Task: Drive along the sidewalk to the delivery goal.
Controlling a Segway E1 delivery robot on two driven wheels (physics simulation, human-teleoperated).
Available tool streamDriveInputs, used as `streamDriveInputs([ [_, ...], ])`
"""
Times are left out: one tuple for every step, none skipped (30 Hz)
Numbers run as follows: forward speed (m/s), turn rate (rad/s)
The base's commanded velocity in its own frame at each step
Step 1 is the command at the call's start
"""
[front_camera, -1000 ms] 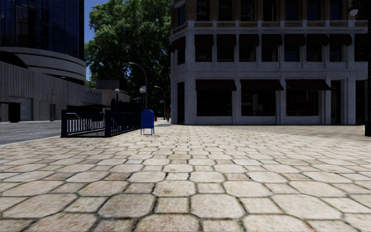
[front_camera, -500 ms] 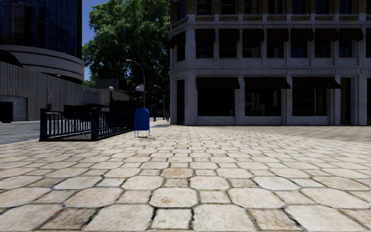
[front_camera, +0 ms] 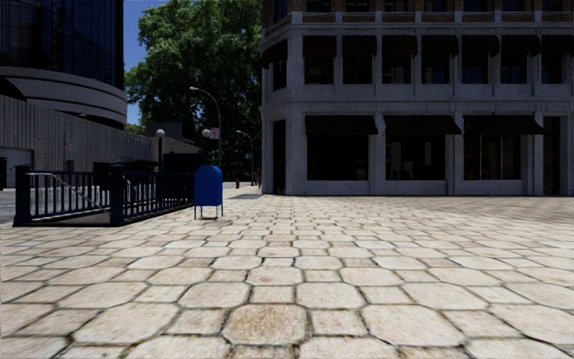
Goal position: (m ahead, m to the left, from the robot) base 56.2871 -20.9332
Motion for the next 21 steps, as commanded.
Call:
streamDriveInputs([
  [2.00,0.00],
  [2.00,0.00],
  [2.00,0.00],
  [2.00,0.00],
  [2.00,0.00],
  [2.00,0.00],
  [2.00,0.00],
  [2.00,0.00],
  [2.00,0.00],
  [2.00,0.00],
  [2.00,0.00],
  [2.00,0.00],
  [2.00,0.00],
  [2.00,0.00],
  [2.00,0.00],
  [2.00,0.00],
  [2.00,0.00],
  [2.00,0.00],
  [2.00,0.00],
  [2.00,0.00],
  [2.00,0.00],
])
